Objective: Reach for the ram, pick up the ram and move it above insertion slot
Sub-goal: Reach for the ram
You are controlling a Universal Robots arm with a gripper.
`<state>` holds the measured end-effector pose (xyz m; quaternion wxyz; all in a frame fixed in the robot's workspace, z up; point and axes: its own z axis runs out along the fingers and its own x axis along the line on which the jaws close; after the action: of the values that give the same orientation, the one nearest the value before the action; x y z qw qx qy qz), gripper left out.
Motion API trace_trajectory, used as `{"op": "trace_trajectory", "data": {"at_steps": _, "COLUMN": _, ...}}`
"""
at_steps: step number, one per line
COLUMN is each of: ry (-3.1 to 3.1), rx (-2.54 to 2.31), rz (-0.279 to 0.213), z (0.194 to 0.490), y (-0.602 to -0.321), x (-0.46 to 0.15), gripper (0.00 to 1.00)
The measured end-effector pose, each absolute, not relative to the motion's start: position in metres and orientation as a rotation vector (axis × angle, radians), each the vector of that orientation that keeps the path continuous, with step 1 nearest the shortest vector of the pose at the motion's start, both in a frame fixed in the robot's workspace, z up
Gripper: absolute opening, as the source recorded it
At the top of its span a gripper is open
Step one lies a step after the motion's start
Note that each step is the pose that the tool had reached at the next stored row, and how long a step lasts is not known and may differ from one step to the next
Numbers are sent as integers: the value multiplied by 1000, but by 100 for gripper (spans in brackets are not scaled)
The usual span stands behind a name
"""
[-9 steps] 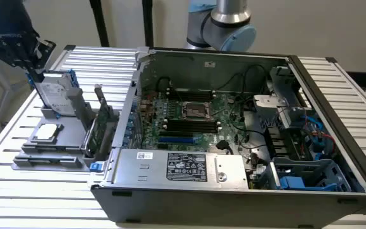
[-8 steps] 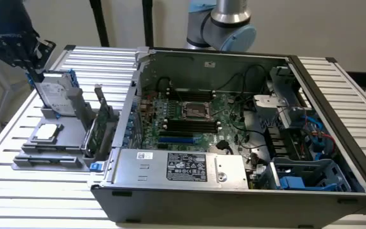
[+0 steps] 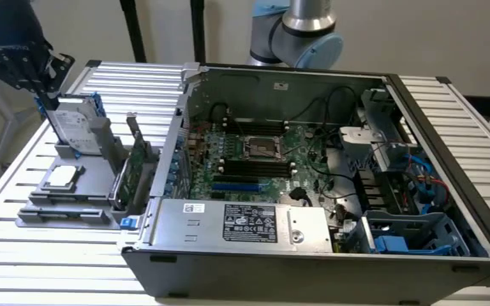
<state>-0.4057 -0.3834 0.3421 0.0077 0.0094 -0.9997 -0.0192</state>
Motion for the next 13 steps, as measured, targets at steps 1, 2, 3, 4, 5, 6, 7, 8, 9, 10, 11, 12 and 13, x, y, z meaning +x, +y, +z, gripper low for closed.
{"op": "trace_trajectory", "data": {"at_steps": 1, "ry": -3125, "rx": 29, "rz": -60, "z": 342, "y": -383, "x": -406, "gripper": 11}}
{"op": "trace_trajectory", "data": {"at_steps": 2, "ry": -3126, "rx": 30, "rz": -60, "z": 342, "y": -384, "x": -406, "gripper": 11}}
{"op": "trace_trajectory", "data": {"at_steps": 3, "ry": -3125, "rx": 30, "rz": -60, "z": 342, "y": -387, "x": -406, "gripper": 11}}
{"op": "trace_trajectory", "data": {"at_steps": 4, "ry": -3126, "rx": 30, "rz": -60, "z": 342, "y": -390, "x": -406, "gripper": 11}}
{"op": "trace_trajectory", "data": {"at_steps": 5, "ry": -3126, "rx": 30, "rz": -60, "z": 342, "y": -393, "x": -405, "gripper": 11}}
{"op": "trace_trajectory", "data": {"at_steps": 6, "ry": -3126, "rx": 30, "rz": -60, "z": 342, "y": -397, "x": -405, "gripper": 11}}
{"op": "trace_trajectory", "data": {"at_steps": 7, "ry": -3126, "rx": 30, "rz": -60, "z": 342, "y": -400, "x": -405, "gripper": 11}}
{"op": "trace_trajectory", "data": {"at_steps": 8, "ry": -3126, "rx": 30, "rz": -60, "z": 342, "y": -403, "x": -405, "gripper": 11}}
{"op": "trace_trajectory", "data": {"at_steps": 9, "ry": -3126, "rx": 29, "rz": -60, "z": 342, "y": -407, "x": -405, "gripper": 11}}
{"op": "trace_trajectory", "data": {"at_steps": 10, "ry": -3126, "rx": 30, "rz": -60, "z": 342, "y": -410, "x": -405, "gripper": 11}}
{"op": "trace_trajectory", "data": {"at_steps": 11, "ry": -3126, "rx": 30, "rz": -60, "z": 342, "y": -414, "x": -405, "gripper": 11}}
{"op": "trace_trajectory", "data": {"at_steps": 12, "ry": -3125, "rx": 30, "rz": -60, "z": 342, "y": -417, "x": -405, "gripper": 11}}
{"op": "trace_trajectory", "data": {"at_steps": 13, "ry": -3125, "rx": 31, "rz": -60, "z": 342, "y": -420, "x": -404, "gripper": 11}}
